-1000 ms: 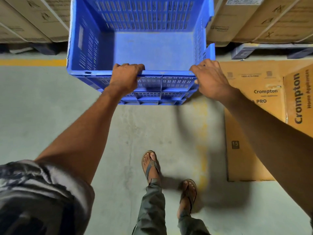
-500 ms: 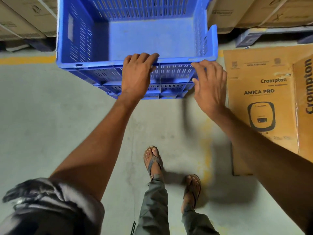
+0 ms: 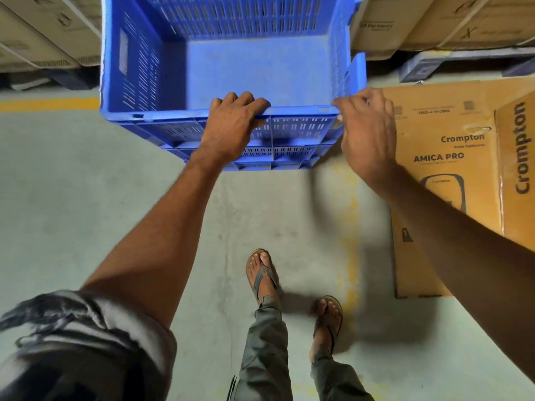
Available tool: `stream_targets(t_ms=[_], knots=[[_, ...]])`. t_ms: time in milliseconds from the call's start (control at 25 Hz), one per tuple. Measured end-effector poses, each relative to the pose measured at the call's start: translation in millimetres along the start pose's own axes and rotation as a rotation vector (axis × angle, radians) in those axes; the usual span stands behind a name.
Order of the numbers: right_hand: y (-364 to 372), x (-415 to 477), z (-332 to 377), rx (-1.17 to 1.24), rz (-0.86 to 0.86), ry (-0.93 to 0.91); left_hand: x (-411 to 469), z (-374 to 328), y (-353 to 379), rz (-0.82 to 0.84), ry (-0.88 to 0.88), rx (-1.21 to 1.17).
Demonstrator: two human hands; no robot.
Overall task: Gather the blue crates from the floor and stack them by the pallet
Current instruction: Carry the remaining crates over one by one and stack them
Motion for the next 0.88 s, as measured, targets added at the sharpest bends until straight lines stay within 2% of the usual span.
stream_targets(t_ms=[160,280,400,480,560,640,880], knots=[[22.8,0.2,36.4,0.005,0.065,-0.027,-3.8,-0.7,5.0,-0.012,-0.032,0.049],[21.6,13.1,46.5,0.034,0.219,0.035,0.8,1.6,0.7,0.071,0.001,-0.041],[16.4,20.5,61.6,0.036,0.315,-0.077,-31.8,45.8,-14.3,0.107,-0.122,-0.054],[20.0,24.2,77.8,0.064,0.328,-0.100,-70.2,91.8,-21.2,0.082,-0.201,0.041],[26.4,28.2,89.9,0.070,0.317,-0.038,-94.7,123.5,-26.2,0.114,-0.202,0.072],[28.2,28.3,92.4,0.062,0.290,0.006,-94.0,132.1,-27.8,0.157,-0.164,0.097],[22.2,33.5,92.5,0.005,0.314,-0.012,-94.9,128.0,-28.2,0.171,-0.204,0.041]])
Point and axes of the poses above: each hand's wrist, its own x-axis towards the middle knuckle, its own y-axis out of the palm, z = x × y, the point moved 1 cm from there along x, towards the middle knuckle, and after that the axes turned 9 degrees about y, right-handed, at the moved point
